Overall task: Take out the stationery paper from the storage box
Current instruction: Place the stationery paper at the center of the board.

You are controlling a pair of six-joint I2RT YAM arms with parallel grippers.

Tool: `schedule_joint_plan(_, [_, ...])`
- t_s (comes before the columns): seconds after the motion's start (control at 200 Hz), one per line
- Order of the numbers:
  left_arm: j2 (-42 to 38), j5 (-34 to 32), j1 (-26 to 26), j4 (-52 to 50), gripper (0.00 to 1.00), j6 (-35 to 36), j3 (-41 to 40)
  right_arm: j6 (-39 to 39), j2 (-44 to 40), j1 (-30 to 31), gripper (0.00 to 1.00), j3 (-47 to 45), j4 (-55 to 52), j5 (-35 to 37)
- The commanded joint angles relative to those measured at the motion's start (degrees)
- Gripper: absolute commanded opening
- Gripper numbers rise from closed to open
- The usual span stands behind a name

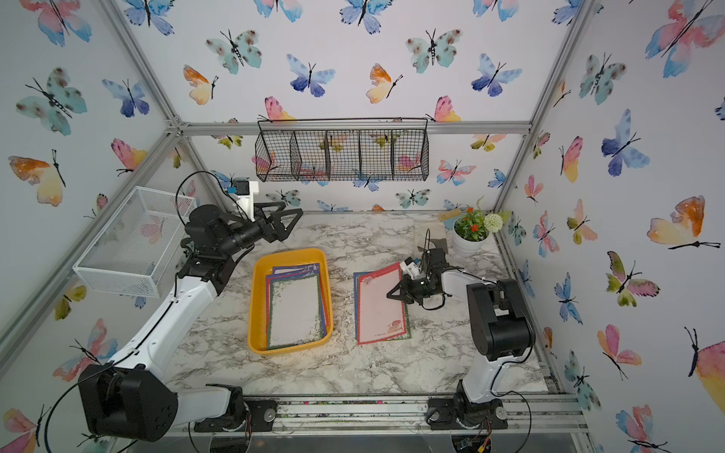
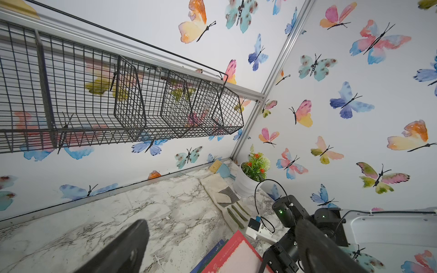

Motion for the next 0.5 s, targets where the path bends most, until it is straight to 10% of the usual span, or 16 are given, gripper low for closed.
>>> schedule_joint_plan(0.0, [0.2,-0.5,0.4,-0.2,0.99,-0.4,1.5,-1.7,1.5,-0.3,0.10,0.2,-1.7,0.3])
schedule_joint_plan(0.496, [0.3,-1.0,0.4,-0.4,0.99,-0.4,1.5,-3.2,2.5,-0.3,0.10,0.8,-2.5,-0.1])
